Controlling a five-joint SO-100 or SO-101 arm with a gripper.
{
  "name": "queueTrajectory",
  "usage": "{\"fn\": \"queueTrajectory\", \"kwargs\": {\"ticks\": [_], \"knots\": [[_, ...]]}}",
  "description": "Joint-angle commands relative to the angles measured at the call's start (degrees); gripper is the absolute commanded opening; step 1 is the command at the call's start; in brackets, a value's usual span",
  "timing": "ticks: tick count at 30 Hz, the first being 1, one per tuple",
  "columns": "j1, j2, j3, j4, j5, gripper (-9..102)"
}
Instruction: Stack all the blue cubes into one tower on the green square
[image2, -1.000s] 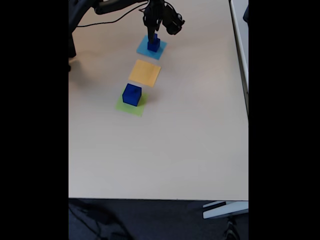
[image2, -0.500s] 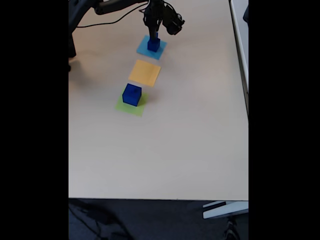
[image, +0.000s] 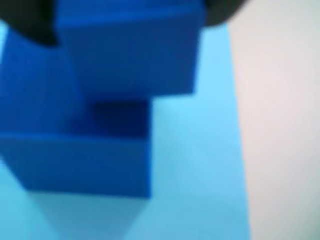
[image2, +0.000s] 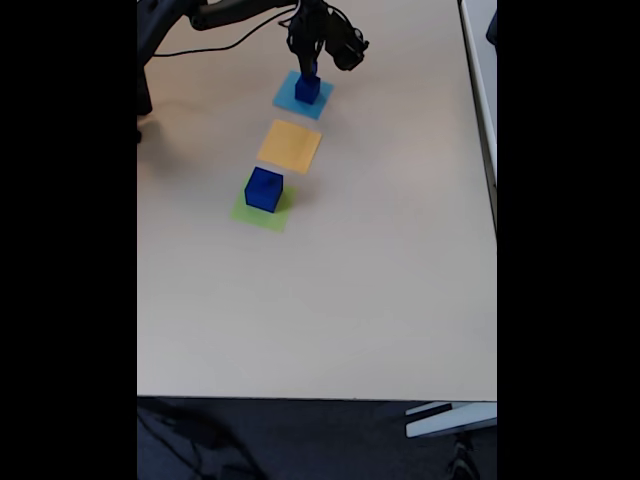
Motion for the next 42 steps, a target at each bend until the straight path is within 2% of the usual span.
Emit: {"fn": "queueTrajectory", "kwargs": {"ticks": [1, 10, 16, 42], "knots": [[2.1, 5.0, -3.3, 0.2, -2.4, 5], [9.8, 12.5, 1.1, 1.8, -11.4, 6], [13.7, 14.0, 4.7, 1.6, -13.5, 6], [20.0, 21.2, 30.6, -11.6, -19.4, 5]]}}
